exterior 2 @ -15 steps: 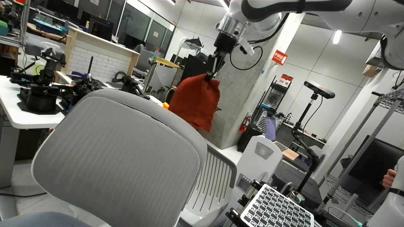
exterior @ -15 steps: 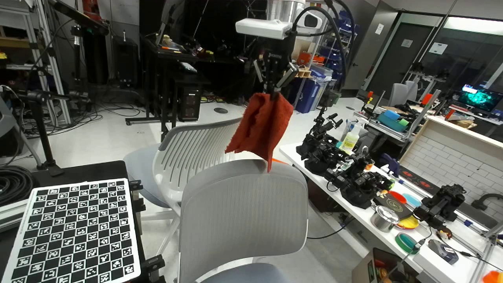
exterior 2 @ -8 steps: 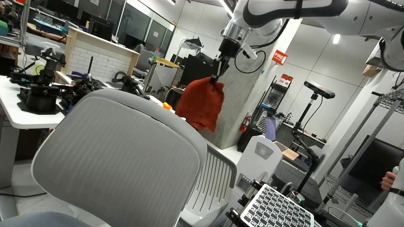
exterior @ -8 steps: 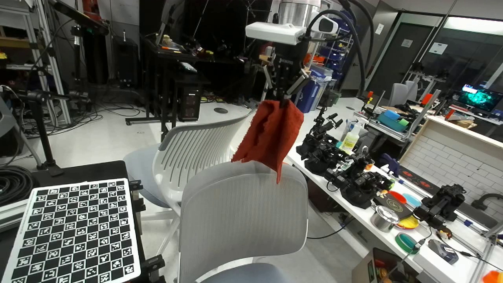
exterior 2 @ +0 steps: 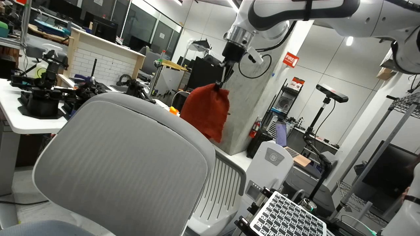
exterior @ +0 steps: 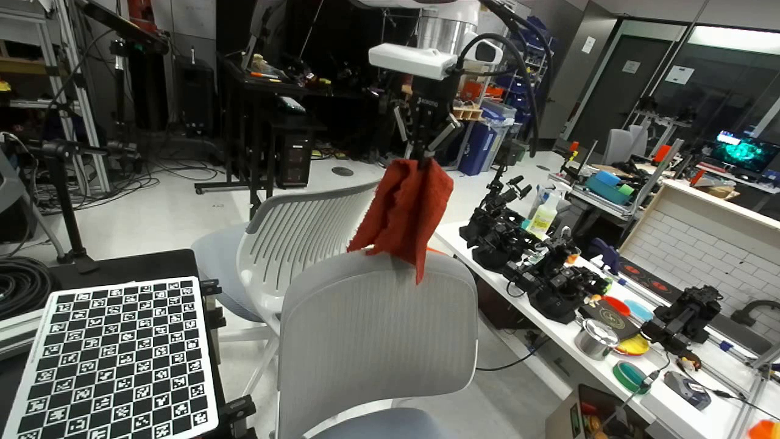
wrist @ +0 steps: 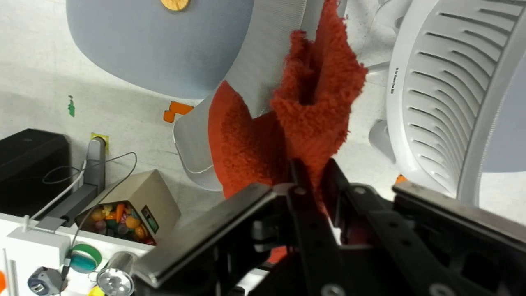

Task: Remove the orange cloth from the right chair, put it on the left chair and put it back on the right chair

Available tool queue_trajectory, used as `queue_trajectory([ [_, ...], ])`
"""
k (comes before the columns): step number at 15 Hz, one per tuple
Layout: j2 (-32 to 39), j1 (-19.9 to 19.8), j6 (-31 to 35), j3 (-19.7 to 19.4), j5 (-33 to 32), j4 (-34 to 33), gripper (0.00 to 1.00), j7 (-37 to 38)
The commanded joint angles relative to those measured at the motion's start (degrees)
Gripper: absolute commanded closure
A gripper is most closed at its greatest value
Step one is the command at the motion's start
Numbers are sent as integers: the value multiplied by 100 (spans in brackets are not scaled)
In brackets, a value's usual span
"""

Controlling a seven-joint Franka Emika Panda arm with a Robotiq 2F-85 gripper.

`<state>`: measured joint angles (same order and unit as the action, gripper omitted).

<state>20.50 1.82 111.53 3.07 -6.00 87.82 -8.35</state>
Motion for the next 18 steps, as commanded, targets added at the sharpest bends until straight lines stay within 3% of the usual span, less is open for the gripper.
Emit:
queue_trajectory([
  [1, 43, 128, 5, 68, 58, -33, 96, -12],
  [18, 718, 161, 28, 10, 19, -347, 96, 3],
])
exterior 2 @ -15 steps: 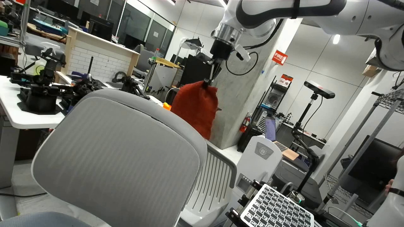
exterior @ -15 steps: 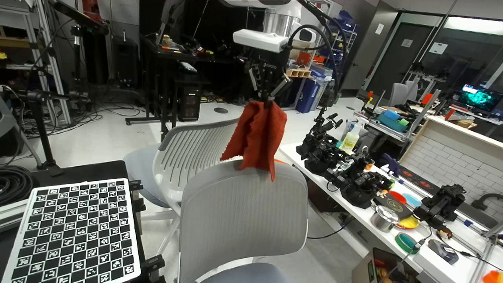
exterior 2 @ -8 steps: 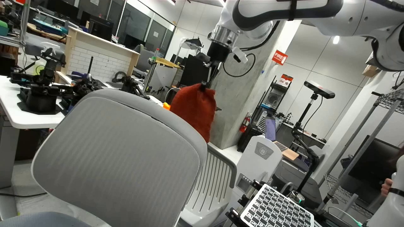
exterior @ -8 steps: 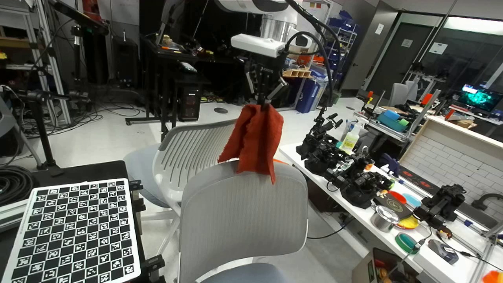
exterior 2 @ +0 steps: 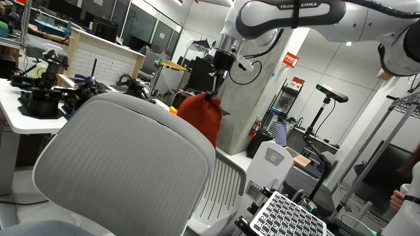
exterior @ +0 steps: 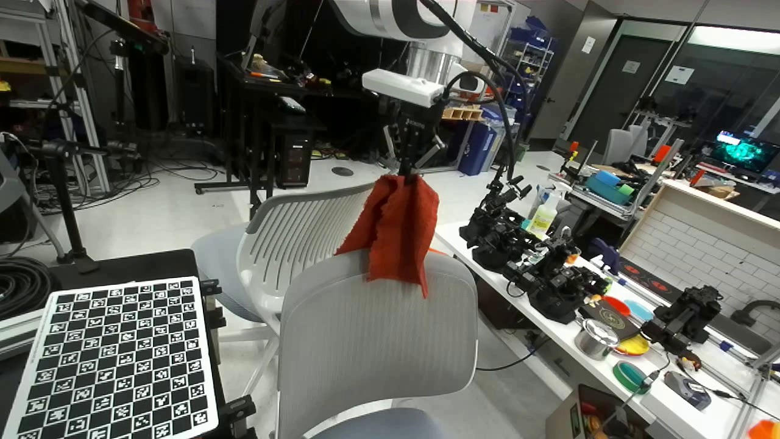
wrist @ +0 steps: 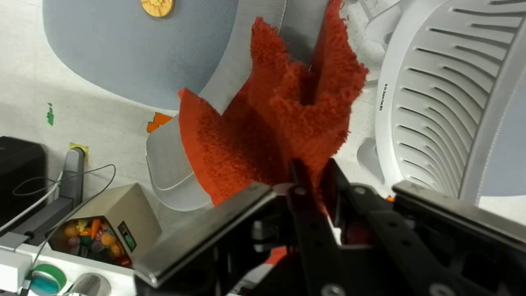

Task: Remove the orange cloth from the right chair, put it on the left chair and put it back on the right chair

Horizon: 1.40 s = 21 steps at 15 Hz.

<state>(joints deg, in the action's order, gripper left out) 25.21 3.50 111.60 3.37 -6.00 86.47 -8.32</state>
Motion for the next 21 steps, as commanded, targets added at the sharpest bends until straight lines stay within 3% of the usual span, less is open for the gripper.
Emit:
queue_trajectory([
  [1, 318, -3, 19, -23, 11, -234, 96, 9],
  [8, 631, 51, 243, -57, -123, 72, 96, 68],
  [9, 648, 45, 227, -63, -123, 70, 61, 89],
  [11, 564, 38, 197, -76, -165, 101, 54, 65],
  [16, -373, -20, -89, -98, -347, 253, 19, -98],
  [17, 178, 5, 108, -79, -296, 17, 35, 9],
  [19, -184, -8, -74, -79, -304, 47, 22, -14],
  [21, -342, -11, -111, -77, -306, 127, 19, -19],
])
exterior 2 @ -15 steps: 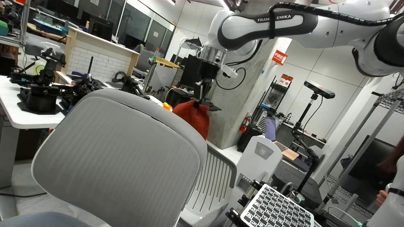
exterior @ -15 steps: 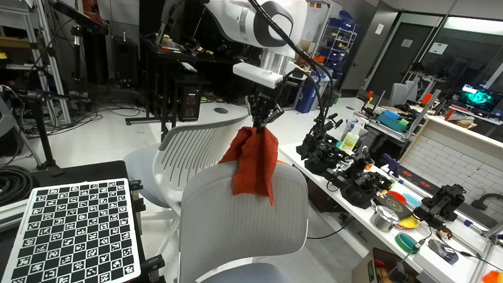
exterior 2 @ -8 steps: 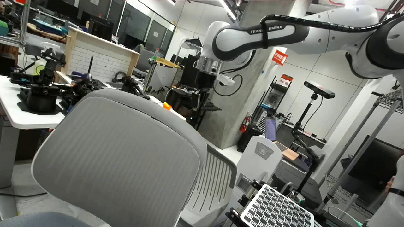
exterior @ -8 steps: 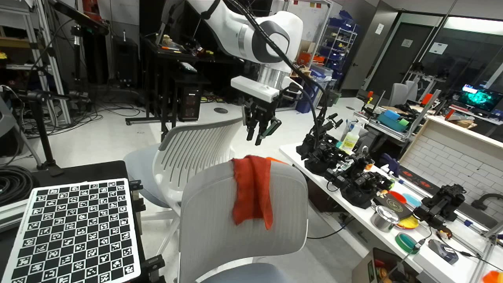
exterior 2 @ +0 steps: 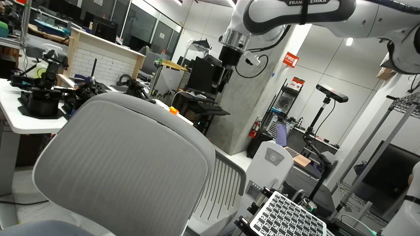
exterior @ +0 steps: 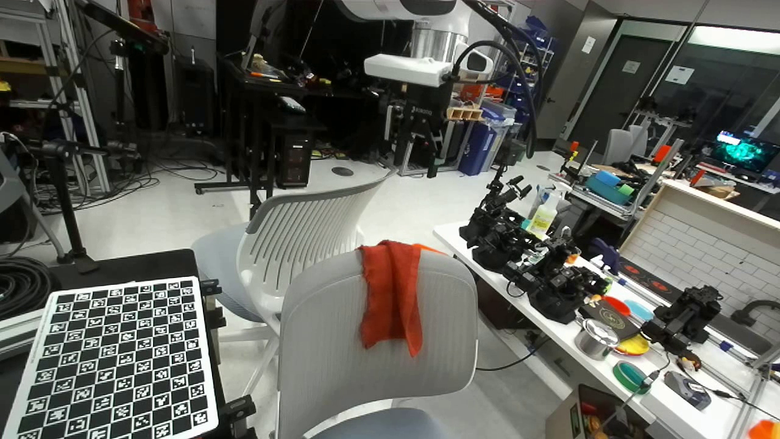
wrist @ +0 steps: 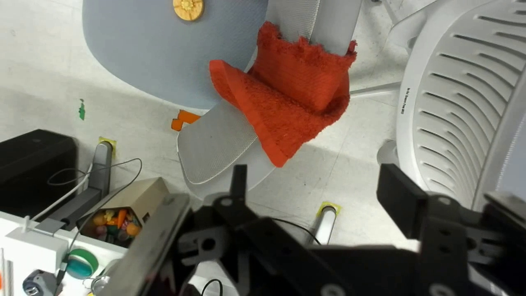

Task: Remove the orange cloth from the right chair, put it on the left chair and put it back on the right chair

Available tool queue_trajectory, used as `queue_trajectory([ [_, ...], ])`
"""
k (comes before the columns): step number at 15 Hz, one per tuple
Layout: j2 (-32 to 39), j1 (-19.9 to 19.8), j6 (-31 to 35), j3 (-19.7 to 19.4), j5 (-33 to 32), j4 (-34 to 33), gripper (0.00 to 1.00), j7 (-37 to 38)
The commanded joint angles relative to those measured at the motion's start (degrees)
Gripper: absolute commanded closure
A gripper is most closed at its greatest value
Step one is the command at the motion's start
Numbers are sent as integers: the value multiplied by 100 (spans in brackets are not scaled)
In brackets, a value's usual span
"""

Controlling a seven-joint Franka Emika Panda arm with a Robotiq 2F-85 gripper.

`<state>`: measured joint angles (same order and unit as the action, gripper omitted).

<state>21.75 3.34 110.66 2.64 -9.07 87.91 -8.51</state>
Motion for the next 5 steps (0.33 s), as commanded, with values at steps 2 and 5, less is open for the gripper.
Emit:
queue_trajectory([
  [2, 5, 5, -16, -3, 1, 50, 19, 0],
  [5, 15, 4, -13, -3, -1, 90, 19, 1],
])
